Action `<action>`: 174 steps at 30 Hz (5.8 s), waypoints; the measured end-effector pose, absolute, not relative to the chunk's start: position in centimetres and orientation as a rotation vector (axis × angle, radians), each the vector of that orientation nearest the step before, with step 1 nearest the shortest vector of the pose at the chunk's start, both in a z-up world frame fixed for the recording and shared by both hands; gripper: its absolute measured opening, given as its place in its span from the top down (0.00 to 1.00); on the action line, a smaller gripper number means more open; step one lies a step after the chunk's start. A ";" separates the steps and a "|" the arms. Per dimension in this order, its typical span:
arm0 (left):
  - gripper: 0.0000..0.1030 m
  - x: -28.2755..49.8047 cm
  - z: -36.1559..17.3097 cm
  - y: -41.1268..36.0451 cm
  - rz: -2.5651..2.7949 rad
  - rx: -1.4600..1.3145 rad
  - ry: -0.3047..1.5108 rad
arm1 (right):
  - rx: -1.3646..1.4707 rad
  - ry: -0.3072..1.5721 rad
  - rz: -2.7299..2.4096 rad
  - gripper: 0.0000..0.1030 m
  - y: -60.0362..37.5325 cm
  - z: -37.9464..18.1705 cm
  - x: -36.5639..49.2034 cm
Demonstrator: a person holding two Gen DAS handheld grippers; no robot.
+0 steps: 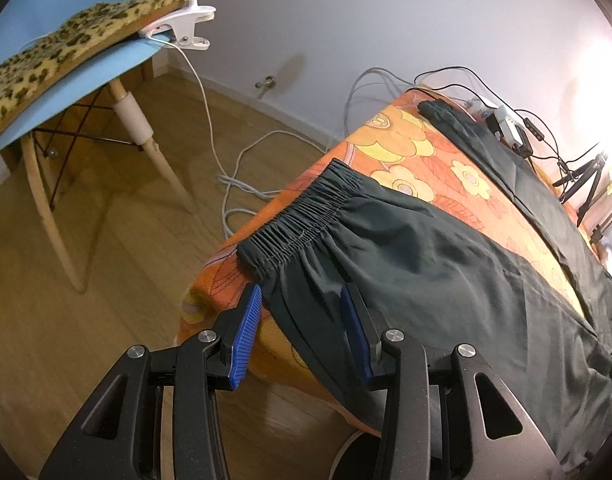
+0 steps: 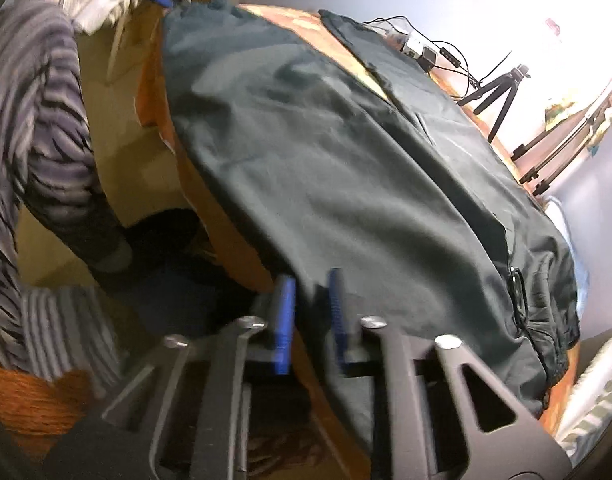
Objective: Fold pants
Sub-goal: 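Close the left tool on the waistband while the right tool grips the waistband too, then lift the waistband with both tools and fold it over toward the cuffs, then open both tools to lay the waistband onto the cuffs, then raise both tools and bring the right tool to the gathered cuff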
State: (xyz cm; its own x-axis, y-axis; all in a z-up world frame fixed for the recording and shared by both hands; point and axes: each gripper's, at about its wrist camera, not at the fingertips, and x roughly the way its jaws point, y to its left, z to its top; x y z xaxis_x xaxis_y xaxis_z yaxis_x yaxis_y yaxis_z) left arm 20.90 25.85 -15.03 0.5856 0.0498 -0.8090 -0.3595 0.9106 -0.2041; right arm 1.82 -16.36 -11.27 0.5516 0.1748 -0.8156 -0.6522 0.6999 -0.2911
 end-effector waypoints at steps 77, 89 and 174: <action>0.92 34.4 -3.3 19.8 0.215 -0.270 0.670 | -0.612 0.659 0.269 0.98 -20.3 -1.4 16.9; 0.92 49.2 -6.5 14.9 0.201 -0.228 0.765 | -0.607 0.671 0.137 0.98 -23.3 -3.1 31.7; 0.63 34.7 13.6 -5.2 -0.172 0.169 0.570 | -0.037 0.678 -0.069 0.47 -40.6 2.9 7.0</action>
